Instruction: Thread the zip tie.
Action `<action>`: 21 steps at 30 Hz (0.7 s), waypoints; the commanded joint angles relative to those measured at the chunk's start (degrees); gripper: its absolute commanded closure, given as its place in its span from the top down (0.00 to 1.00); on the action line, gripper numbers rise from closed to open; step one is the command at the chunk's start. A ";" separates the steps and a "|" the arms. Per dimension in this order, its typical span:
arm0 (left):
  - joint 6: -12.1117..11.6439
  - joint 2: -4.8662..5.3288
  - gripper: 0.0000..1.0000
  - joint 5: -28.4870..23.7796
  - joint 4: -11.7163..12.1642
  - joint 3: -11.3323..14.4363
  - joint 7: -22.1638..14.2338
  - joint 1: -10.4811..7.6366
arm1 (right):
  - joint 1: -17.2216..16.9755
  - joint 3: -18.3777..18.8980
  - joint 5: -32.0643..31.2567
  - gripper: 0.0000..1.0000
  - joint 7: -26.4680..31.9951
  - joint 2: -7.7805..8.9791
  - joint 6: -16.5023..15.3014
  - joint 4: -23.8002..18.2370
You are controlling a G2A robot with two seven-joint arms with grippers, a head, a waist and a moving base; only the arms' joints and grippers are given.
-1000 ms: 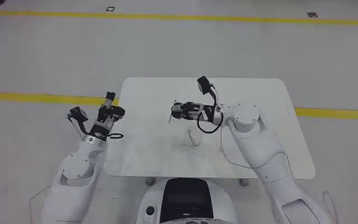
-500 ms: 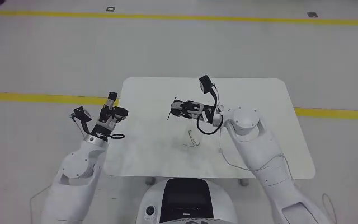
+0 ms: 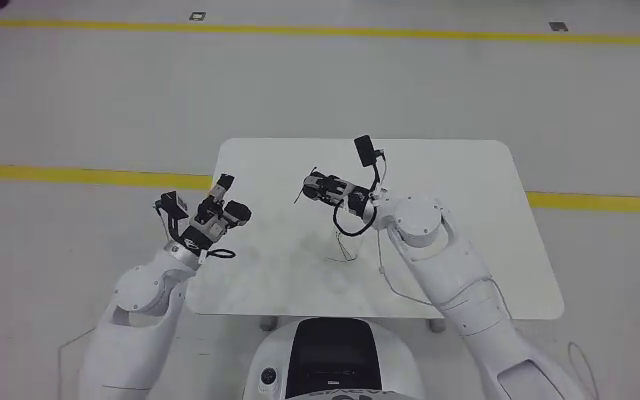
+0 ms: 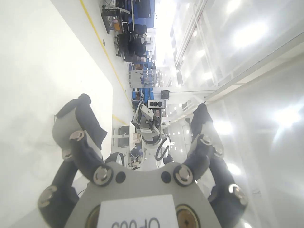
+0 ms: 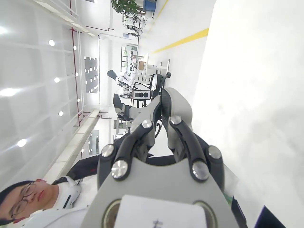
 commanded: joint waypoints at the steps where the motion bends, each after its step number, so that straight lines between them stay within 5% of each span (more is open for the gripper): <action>1: 0.44 0.16 1.00 1.74 -0.35 0.64 -2.44 -0.20 | -0.11 0.00 0.06 0.00 -0.21 -0.01 -0.10 -0.04; 7: -1.79 -0.05 1.00 -1.84 1.53 3.16 -5.90 -1.96 | -0.89 -2.01 -0.02 0.00 -8.22 -0.70 -0.52 -0.53; 13: -6.74 -0.88 1.00 -3.64 6.72 8.58 -6.57 -6.60 | -0.64 -3.97 2.15 0.00 -14.40 -1.69 1.05 -0.10; 21: -6.74 -0.88 1.00 -3.64 6.72 8.58 -6.57 -6.60 | -0.51 -3.98 1.55 0.00 -14.85 -1.68 1.11 0.09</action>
